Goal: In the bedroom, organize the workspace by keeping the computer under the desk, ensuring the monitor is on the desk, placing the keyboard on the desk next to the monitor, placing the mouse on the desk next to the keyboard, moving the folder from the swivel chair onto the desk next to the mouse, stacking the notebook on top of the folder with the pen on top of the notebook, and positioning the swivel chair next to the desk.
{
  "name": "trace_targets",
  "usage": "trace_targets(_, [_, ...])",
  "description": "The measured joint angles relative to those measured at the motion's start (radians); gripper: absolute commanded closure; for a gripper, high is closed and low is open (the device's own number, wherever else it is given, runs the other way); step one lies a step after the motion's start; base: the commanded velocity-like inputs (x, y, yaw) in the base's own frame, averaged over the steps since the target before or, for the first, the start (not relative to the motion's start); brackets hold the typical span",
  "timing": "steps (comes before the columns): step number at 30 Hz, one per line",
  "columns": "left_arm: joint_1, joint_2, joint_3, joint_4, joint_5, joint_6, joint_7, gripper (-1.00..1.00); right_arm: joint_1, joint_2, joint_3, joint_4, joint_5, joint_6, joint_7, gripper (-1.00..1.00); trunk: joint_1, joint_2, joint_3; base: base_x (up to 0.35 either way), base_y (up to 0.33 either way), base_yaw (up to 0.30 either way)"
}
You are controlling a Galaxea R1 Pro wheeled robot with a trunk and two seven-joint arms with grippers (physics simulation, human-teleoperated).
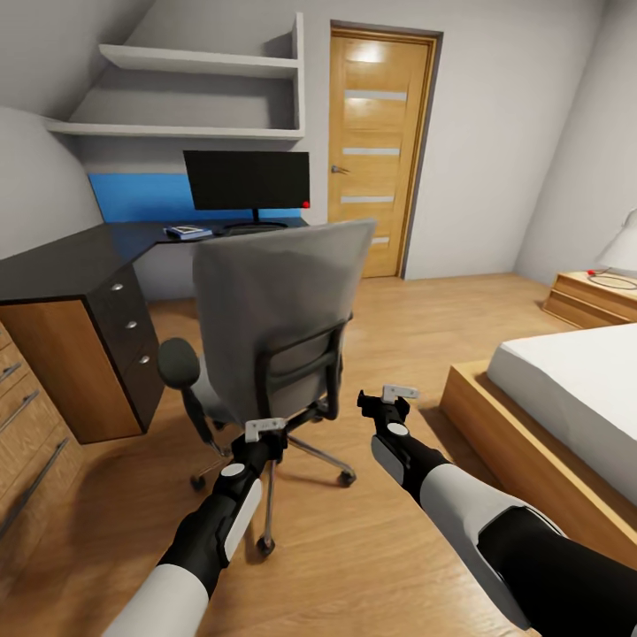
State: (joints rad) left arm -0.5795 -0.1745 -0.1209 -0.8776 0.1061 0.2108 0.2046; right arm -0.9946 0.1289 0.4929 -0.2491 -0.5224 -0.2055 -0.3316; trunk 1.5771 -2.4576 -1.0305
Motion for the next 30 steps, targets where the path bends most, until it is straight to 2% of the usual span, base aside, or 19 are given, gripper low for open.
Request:
trace_targets(7, [0.0,0.0,0.0,0.0,0.0,0.001,-0.001,-1.0,0.0,0.0,0.0,0.0,-0.001,0.0,0.0,-1.0,0.0,0.0,0.0,0.008,0.127,0.0])
trace_targets(9, [0.0,0.0,-0.003,0.0,0.01,0.0,-0.005,-1.0,0.0,0.0,0.0,0.0,0.0,0.0,0.0,-1.0,0.0,0.0,0.0,0.001,0.249,0.0])
trace_targets(11, [0.0,0.0,-0.001,0.0,0.0,0.002,-0.001,-1.0,0.0,0.0,0.0,0.0,0.0,0.0,0.0,-1.0,0.0,0.0,0.0,0.0,0.29,0.0])
trace_targets(19, [0.0,0.0,-0.002,0.0,0.002,0.002,-0.002,-1.0,0.001,0.0,0.0,0.0,0.001,0.0,0.0,-1.0,0.0,0.0,0.0,0.004,0.29,0.0])
trace_targets(23, [0.0,0.0,-0.003,0.005,0.01,0.001,-0.003,-1.0,0.001,0.0,0.0,0.0,0.002,0.0,0.0,-1.0,0.0,0.0,0.0,0.095,0.287,0.0])
trace_targets(30, [0.0,0.0,-0.003,0.01,0.0,0.002,-0.001,-1.0,0.001,0.0,-0.003,0.0,0.002,-0.001,-0.003,-1.0,0.0,0.0,0.0,0.152,0.276,0.0])
